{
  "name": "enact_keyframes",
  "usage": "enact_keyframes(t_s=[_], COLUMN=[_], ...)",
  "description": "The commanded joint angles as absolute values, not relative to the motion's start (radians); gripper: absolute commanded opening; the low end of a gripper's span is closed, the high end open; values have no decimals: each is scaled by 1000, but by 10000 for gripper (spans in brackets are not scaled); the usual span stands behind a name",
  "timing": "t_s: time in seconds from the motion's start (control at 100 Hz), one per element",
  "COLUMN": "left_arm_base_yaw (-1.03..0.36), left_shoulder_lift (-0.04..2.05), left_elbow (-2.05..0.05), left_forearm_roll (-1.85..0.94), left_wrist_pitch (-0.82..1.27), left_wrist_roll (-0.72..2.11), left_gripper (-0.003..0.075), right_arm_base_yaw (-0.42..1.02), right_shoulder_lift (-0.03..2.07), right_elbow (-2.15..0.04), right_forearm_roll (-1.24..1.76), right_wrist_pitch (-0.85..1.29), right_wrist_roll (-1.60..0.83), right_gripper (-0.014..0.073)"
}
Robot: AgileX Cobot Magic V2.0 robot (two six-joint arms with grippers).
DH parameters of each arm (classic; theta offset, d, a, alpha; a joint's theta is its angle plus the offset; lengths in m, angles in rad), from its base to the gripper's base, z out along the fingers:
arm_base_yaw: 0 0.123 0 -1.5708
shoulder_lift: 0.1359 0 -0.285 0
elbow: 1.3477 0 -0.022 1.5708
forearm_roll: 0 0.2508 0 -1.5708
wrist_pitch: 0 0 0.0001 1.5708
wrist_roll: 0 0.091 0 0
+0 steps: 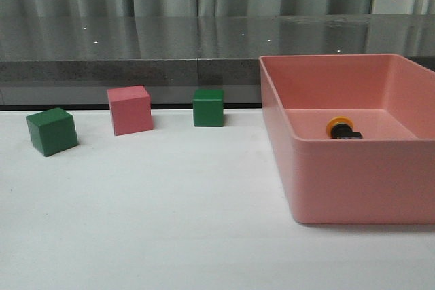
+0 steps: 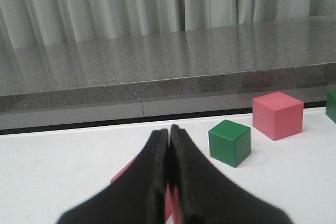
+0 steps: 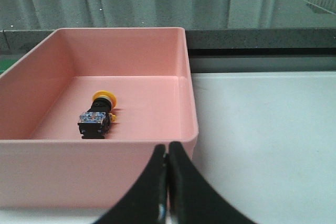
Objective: Place and stand button with both arms
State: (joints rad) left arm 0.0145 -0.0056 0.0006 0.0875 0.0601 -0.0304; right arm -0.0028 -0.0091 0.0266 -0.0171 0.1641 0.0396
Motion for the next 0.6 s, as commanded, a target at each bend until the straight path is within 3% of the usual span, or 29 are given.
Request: enact_keyframes(t_s=[0.0,0.59], left_arm_base_yaw=[15,15], left_shoulder_lift=[-37,-37], left_elbow=[29,29], left_forearm_roll=[81,81], left_wrist_pitch=[-23,-23], left_wrist_roll=[-41,-41], left_gripper=[-19,-19], right_arm_base_yaw=[-10,-10], right_shoulder_lift=[-32,-32], right_elbow=[15,15], right_forearm_roll=[-25,-25], right_wrist_pitch=[80,73], right_wrist_roll=[34,34], right_gripper=[-61,-61])
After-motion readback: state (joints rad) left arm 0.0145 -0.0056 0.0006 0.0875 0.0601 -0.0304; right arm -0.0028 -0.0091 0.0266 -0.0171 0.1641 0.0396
